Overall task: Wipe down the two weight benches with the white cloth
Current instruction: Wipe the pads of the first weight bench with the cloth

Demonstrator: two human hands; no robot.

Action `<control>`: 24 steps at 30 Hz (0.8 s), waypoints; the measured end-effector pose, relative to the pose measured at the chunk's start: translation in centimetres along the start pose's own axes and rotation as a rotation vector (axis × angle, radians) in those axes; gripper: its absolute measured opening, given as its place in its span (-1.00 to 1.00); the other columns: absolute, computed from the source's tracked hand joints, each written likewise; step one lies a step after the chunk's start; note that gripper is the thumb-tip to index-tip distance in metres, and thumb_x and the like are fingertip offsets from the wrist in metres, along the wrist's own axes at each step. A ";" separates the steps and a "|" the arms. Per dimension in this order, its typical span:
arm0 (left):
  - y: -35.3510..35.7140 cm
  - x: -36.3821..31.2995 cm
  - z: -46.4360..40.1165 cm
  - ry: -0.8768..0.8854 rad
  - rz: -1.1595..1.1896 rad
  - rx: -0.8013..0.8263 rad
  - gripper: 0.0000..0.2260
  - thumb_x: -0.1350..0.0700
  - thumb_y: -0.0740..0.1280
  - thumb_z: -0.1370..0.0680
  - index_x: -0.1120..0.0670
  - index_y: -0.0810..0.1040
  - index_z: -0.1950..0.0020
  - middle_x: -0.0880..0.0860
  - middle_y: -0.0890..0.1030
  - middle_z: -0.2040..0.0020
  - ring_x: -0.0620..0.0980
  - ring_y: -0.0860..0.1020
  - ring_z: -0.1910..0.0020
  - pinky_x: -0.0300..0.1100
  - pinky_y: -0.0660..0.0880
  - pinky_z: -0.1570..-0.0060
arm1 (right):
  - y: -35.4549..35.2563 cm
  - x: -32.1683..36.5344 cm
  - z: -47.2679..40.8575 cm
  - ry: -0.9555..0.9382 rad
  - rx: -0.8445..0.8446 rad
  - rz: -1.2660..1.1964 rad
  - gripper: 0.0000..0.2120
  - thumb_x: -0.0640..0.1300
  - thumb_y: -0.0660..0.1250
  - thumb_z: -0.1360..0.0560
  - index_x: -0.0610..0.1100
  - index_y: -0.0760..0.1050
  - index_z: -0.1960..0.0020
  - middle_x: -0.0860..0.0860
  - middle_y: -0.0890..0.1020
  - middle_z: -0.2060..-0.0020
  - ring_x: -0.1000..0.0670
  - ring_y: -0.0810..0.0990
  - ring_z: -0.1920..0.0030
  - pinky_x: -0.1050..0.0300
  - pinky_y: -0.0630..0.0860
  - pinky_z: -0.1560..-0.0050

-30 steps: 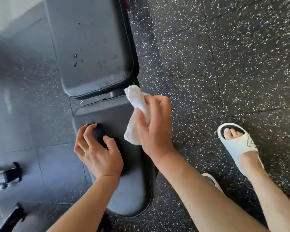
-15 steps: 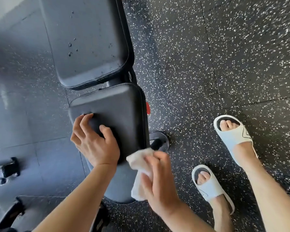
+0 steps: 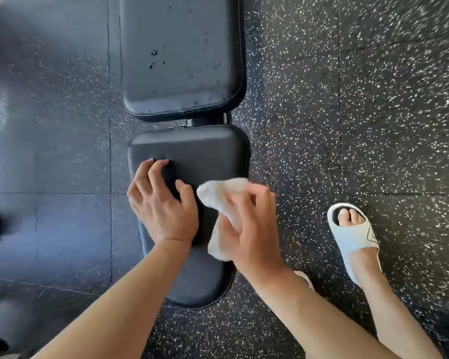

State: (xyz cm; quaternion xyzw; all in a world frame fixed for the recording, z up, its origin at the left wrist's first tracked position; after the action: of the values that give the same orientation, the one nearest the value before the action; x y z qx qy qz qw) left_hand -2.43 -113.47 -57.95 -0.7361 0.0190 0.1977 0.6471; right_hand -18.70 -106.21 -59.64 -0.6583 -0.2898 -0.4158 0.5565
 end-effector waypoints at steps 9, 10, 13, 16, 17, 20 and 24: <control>0.7 1.0 -0.2 0.009 -0.014 -0.014 -0.57 0.00 0.25 -0.50 -0.10 0.45 -0.39 -0.09 0.40 -0.49 0.13 0.36 -0.38 0.21 0.33 -0.41 | -1.4 -0.2 -2.4 -0.226 0.180 0.101 -0.70 -0.16 0.46 -0.54 -0.08 0.61 -0.27 -0.02 0.51 -0.17 -0.09 0.46 -0.10 0.10 0.45 -0.20; 0.7 1.1 -0.1 -0.001 -0.019 -0.009 -0.57 -0.01 0.25 -0.51 -0.10 0.45 -0.40 -0.09 0.40 -0.50 0.14 0.36 -0.39 0.21 0.32 -0.42 | -1.1 0.3 -4.4 -0.234 0.158 0.135 -0.73 -0.18 0.48 -0.52 -0.10 0.63 -0.22 -0.03 0.53 -0.14 -0.09 0.46 -0.08 0.10 0.44 -0.17; 0.7 1.0 -0.1 -0.024 -0.032 -0.006 -0.56 -0.02 0.25 -0.52 -0.09 0.45 -0.41 -0.07 0.40 -0.50 0.16 0.36 -0.40 0.21 0.30 -0.46 | 0.7 2.4 -9.6 -0.295 0.145 0.276 -0.85 -0.14 0.48 -0.50 -0.10 0.64 -0.06 -0.04 0.56 -0.03 -0.09 0.44 0.01 -0.03 0.47 0.00; 0.6 0.7 0.0 -0.028 -0.031 -0.009 -0.55 -0.02 0.25 -0.50 -0.05 0.45 -0.41 -0.04 0.40 -0.51 0.14 0.34 -0.42 0.22 0.29 -0.47 | 3.6 5.4 -13.1 -0.391 0.230 0.386 -0.88 -0.07 0.43 -0.51 -0.11 0.60 0.02 -0.04 0.56 0.03 -0.12 0.47 0.04 -0.06 0.44 0.04; 0.6 0.7 0.0 -0.019 -0.032 -0.007 -0.56 -0.02 0.25 -0.51 -0.04 0.46 -0.40 -0.02 0.41 -0.51 0.14 0.34 -0.42 0.22 0.29 -0.47 | 4.6 6.3 -13.8 -0.407 0.268 0.396 -0.87 -0.06 0.41 -0.52 -0.11 0.60 0.00 -0.05 0.56 0.01 -0.12 0.48 0.02 -0.05 0.44 0.03; 0.4 0.8 0.0 -0.008 -0.044 -0.024 -0.59 -0.03 0.28 -0.53 0.02 0.46 -0.36 0.02 0.41 -0.50 0.17 0.34 -0.41 0.18 0.29 -0.45 | 7.4 8.2 -16.1 -0.449 0.413 0.373 -0.82 -0.05 0.34 -0.55 -0.09 0.61 -0.10 -0.03 0.54 -0.08 -0.12 0.48 -0.07 -0.04 0.43 -0.04; 0.3 0.8 -0.1 0.020 -0.055 -0.016 -0.60 -0.03 0.30 -0.54 0.02 0.46 -0.36 0.03 0.41 -0.50 0.19 0.36 -0.40 0.15 0.27 -0.47 | 8.2 8.4 -17.8 -0.492 0.588 0.341 -0.74 -0.01 0.30 -0.61 -0.06 0.60 -0.24 -0.02 0.52 -0.13 -0.09 0.44 -0.10 -0.01 0.43 -0.12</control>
State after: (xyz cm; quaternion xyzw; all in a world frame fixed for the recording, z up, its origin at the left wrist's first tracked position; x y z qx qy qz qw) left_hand -1.74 -113.45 -58.44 -0.7435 0.0038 0.1729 0.6460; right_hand -11.72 -125.93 -55.75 -0.5898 -0.4072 -0.0474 0.6957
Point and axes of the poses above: each hand's wrist, its own z-axis away from the middle knuckle, its own y-axis out of the palm, x = y × z, the point moved 4 cm from there along -z, towards the middle knuckle
